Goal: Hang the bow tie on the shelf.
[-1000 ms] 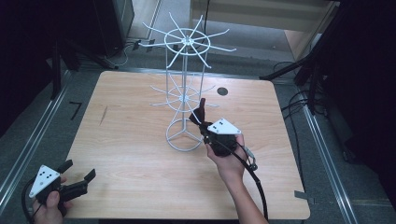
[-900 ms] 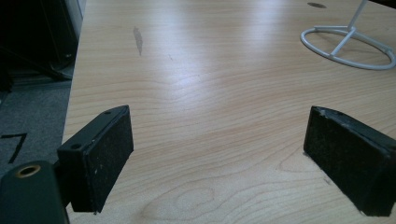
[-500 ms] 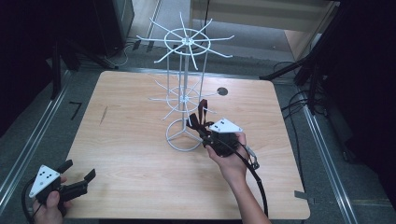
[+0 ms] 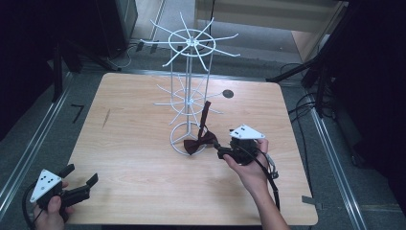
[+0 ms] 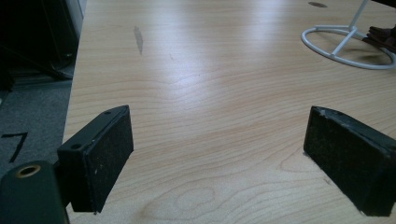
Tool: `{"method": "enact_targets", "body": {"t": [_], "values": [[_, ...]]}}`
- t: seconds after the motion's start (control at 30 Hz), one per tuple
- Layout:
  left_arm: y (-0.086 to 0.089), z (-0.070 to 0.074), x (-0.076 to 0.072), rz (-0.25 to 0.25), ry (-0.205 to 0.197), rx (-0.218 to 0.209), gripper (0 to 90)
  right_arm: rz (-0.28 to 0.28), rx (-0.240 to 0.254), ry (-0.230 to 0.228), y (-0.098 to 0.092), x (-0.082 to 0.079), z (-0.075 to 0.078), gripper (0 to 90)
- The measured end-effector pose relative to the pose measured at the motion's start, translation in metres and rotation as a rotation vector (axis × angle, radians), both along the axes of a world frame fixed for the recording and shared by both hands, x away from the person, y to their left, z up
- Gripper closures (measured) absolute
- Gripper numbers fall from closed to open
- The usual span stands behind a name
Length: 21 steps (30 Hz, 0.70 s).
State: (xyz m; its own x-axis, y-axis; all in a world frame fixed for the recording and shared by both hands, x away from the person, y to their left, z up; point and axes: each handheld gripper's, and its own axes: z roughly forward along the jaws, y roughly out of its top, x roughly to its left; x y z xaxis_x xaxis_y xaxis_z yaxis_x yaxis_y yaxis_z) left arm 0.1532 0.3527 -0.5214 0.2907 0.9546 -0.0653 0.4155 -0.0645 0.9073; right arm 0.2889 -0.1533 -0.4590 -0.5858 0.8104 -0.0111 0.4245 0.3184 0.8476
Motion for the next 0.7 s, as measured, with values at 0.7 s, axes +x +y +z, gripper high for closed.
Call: {"method": "enact_targets", "body": {"t": [0.7], "values": [[0.000,0.000,0.000,0.001,0.002,0.003,9.0,-0.066,0.024,0.140,-0.067,-0.011,-0.022,0.0]]}}
